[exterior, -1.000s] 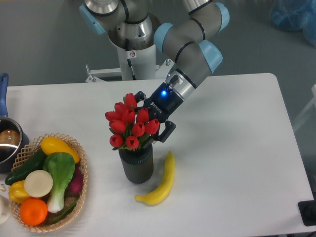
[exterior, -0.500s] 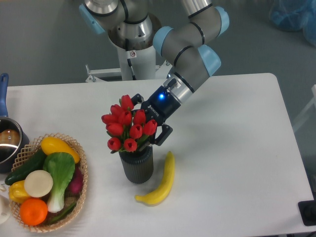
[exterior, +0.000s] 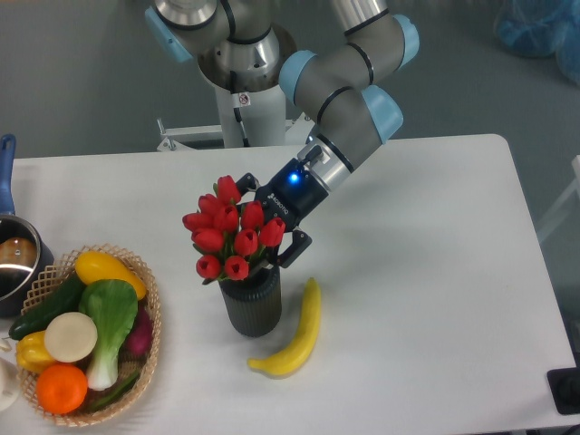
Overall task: Pick up the flowers from the vase
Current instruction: 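Push the open gripper into the tulip bunch around the stems, then close the gripper on the tulip stems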
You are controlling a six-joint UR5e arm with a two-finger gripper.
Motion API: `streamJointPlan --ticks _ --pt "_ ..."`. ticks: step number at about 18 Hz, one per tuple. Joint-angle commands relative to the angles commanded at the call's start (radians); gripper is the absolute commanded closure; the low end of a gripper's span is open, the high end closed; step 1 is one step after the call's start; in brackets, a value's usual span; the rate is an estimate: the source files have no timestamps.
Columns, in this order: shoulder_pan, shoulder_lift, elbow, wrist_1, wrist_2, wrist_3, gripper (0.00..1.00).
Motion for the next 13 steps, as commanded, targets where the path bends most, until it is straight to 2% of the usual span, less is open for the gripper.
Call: streamJointPlan --ticks 2,4,8,13 --pt "0.002 0.000 0.002 0.002 -0.002 0.000 0.34" --pt "0.002 0.000 0.000 0.000 -0.006 0.000 0.40" --pt "0.002 -0.006 -0.002 0.000 -0.058 0.000 0.44" --pt "0.005 -0.005 -0.002 0.000 -0.061 0.000 0.45"
